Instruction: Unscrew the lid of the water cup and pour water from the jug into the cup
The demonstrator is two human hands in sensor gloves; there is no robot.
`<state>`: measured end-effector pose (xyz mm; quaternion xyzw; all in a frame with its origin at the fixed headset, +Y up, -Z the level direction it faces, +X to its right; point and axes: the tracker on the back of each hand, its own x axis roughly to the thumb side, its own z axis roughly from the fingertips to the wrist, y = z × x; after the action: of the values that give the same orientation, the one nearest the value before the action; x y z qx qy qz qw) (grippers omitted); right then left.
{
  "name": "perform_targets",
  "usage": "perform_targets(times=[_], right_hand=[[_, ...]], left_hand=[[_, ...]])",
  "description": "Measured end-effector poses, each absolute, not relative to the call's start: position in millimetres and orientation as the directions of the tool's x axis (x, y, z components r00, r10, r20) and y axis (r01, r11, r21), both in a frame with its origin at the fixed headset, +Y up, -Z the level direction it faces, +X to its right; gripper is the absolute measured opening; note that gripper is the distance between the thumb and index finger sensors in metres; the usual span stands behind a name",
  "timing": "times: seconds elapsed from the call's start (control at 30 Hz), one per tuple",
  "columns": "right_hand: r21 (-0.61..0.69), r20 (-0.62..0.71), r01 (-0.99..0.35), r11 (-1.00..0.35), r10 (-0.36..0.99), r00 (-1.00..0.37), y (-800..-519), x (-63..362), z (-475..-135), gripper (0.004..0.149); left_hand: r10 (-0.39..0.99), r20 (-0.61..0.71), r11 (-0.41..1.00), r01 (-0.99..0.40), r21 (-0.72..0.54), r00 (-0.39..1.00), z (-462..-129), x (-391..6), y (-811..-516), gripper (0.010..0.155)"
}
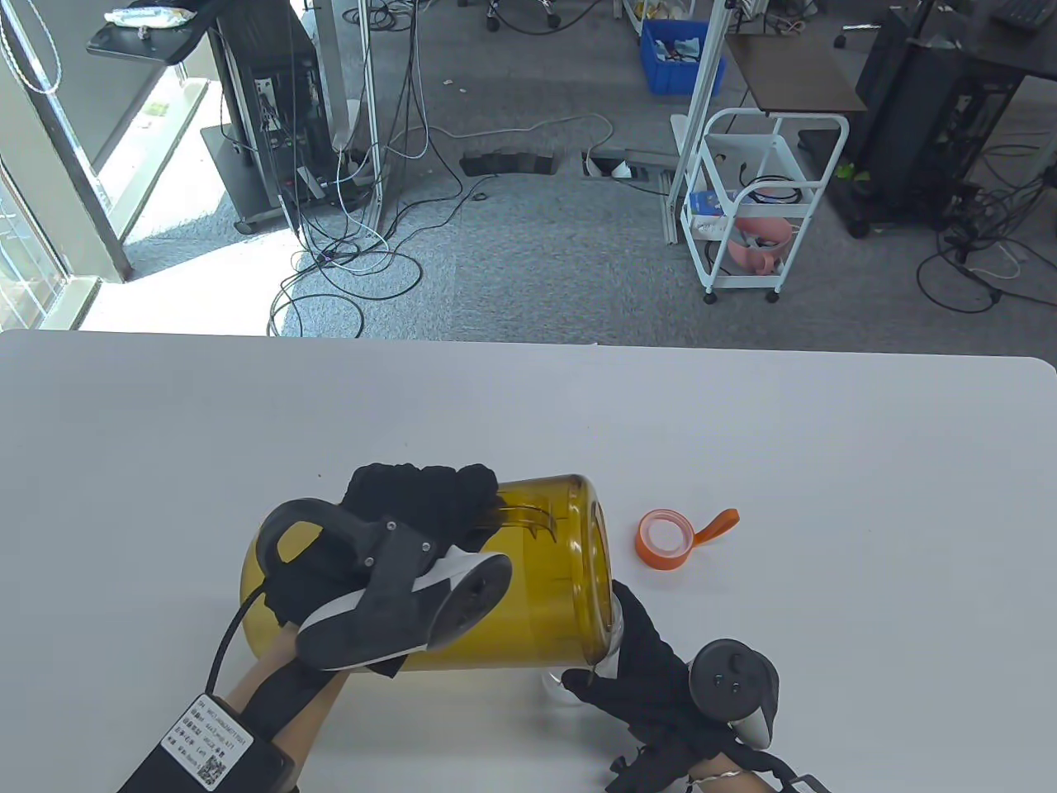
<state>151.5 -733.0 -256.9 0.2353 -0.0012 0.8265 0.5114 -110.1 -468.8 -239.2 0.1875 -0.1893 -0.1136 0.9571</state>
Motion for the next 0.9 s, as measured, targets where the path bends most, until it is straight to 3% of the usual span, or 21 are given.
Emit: perform_targets(times=[0.5, 0.7, 0.9], right_hand=[[0.239, 0.391, -0.846, -0.477, 0.845, -0.365, -732.8, 151.5, -256.9, 0.099], [0.238, 0.392, -0.846, -0.477, 0.844, -0.366, -732.8, 151.5, -256.9, 0.099], [0.239, 0.392, -0.846, -0.477, 0.844, -0.365, -732.8, 151.4, -256.8, 0.099]], left_hand=[[0.263, 0.302, 0.869, -0.361, 0.34, 0.916, -240.6, -205.6, -558.9, 0.036], [0.621, 0.289, 0.682, -0.684, 0.259, 0.729, -254.6, -233.1, -592.5, 0.036], [0.745, 0.271, 0.538, -0.789, 0.298, 0.61, -280.2, -242.1, -608.0, 0.036]])
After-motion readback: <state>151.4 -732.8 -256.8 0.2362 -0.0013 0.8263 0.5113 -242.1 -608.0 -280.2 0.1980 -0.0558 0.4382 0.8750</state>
